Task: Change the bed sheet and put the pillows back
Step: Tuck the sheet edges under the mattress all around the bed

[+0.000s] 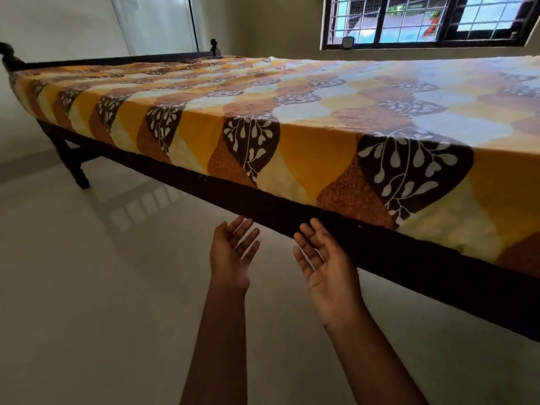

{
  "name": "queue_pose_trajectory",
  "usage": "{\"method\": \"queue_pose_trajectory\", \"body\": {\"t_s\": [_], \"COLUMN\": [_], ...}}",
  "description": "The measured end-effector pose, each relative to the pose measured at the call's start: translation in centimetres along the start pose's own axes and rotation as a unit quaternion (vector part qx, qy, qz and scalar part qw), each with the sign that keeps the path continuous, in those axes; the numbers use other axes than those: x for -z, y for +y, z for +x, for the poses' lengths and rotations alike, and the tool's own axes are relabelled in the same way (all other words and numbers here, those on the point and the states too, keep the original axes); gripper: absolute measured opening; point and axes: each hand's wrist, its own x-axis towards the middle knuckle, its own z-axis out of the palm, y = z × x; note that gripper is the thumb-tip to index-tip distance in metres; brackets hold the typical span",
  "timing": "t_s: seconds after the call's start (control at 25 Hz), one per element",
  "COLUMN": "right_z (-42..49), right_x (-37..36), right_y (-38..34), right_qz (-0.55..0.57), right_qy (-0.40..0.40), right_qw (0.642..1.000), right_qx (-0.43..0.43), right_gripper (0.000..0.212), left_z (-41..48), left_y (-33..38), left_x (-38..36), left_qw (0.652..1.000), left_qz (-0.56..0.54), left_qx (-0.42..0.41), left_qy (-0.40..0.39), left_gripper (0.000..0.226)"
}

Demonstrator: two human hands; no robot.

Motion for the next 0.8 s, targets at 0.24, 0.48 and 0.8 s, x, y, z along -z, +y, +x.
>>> {"method": "queue_pose_trajectory", "body": {"t_s": [0.24,0.48,0.8], "right_z": [2.3,10.2,8.4], "right_x": [-1.7,-4.3,-7.5], "right_y": [1.8,6.8,3.2], "right_qz": [-0.367,-0.601,-0.693], "right_qy": [-0.102,-0.154,-0.118], "right_qw": [0.924,0.784,0.672], "right_qx": [-0.024,-0.040,-0.233], "right_gripper": [0.020,0.026,0.032], "left_z": [-3.4,1.7,2.1], "left_y": [-0.2,3.2,9.2], "left_x": [0.0,2.0,9.1], "left_qw": [0.993,0.970,0.851], "left_qz": [0.070,0.222,0.480], "left_qx": [-0.049,-0.035,0.208], "left_qy": [0.082,0.093,0.056], "left_gripper": [0.025,0.032,0.030]}}
